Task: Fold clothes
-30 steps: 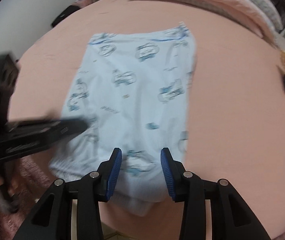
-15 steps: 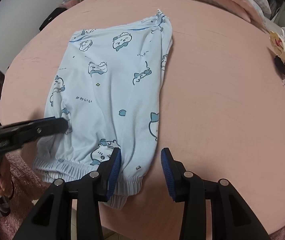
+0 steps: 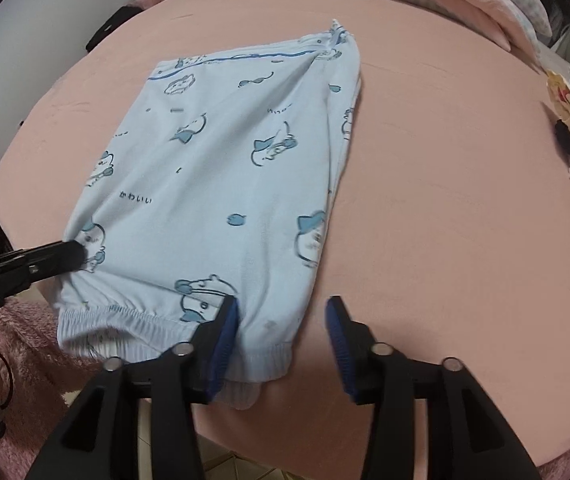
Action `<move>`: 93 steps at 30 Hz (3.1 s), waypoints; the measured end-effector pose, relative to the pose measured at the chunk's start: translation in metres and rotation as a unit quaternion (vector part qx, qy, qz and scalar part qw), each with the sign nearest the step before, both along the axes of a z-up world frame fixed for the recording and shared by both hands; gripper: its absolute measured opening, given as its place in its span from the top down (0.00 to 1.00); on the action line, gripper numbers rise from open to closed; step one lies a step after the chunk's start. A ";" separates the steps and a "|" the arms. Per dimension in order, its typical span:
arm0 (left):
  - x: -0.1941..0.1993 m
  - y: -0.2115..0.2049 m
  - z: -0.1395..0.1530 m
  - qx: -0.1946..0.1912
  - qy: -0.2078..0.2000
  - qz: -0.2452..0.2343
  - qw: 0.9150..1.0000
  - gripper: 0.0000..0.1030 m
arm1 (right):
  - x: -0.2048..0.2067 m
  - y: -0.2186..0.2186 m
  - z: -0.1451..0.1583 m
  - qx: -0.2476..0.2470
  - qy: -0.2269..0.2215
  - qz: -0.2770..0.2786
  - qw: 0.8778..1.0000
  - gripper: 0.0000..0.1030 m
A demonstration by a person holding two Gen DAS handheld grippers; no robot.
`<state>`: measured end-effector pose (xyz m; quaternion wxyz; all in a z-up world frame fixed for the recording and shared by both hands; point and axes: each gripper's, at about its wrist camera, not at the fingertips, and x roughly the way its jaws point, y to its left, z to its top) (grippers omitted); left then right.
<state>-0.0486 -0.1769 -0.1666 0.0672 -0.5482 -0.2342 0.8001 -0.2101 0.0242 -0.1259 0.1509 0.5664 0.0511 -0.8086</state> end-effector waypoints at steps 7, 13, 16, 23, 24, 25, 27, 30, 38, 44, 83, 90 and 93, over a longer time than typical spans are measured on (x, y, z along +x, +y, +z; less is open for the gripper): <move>-0.009 -0.039 0.016 0.037 0.034 0.079 0.996 0.89 | 0.007 0.032 0.006 -0.010 -0.009 -0.004 1.000 0.53; -0.049 -0.014 0.016 0.011 0.053 0.004 0.999 0.89 | 0.008 0.059 0.004 0.006 0.012 0.004 1.000 0.53; -0.060 -0.023 0.003 -0.032 -0.003 0.015 0.999 0.91 | 0.022 0.086 -0.001 0.013 -0.013 -0.001 1.000 0.50; -0.116 -0.067 0.030 0.001 0.018 0.041 0.999 0.60 | 0.011 0.159 0.048 -0.047 0.009 -0.032 0.998 0.48; -0.126 -0.074 0.026 0.009 0.016 0.048 0.999 0.57 | 0.002 0.162 0.056 -0.054 0.014 -0.044 0.997 0.48; -0.135 -0.080 0.021 0.010 0.014 0.058 0.998 0.57 | -0.007 0.165 0.061 -0.061 0.016 -0.054 0.997 0.48; -0.145 -0.087 0.015 0.009 0.026 0.070 0.997 0.57 | -0.022 0.175 0.060 -0.074 0.014 -0.070 0.995 0.48; -0.160 -0.095 0.003 0.020 0.019 0.076 0.997 0.57 | -0.051 0.188 0.058 -0.090 0.011 -0.093 0.992 0.48; -0.195 -0.094 0.000 -0.018 0.020 0.030 0.999 0.81 | -0.141 0.186 0.025 -0.069 -0.007 -0.102 0.992 0.48; -0.214 -0.108 -0.006 0.021 0.023 0.032 0.999 0.82 | -0.179 0.188 0.012 -0.093 0.012 -0.100 0.991 0.37; -0.190 -0.025 0.057 0.041 0.099 -0.012 0.994 0.86 | 0.035 0.247 0.084 -0.080 0.104 -0.181 0.975 0.63; -0.100 0.057 0.029 0.021 0.005 -0.093 0.995 0.86 | 0.132 0.169 0.013 -0.153 -0.019 -0.114 0.982 0.62; -0.073 0.070 0.025 -0.089 -0.021 -0.103 0.990 0.86 | 0.131 0.126 -0.017 -0.111 -0.042 -0.076 0.990 0.62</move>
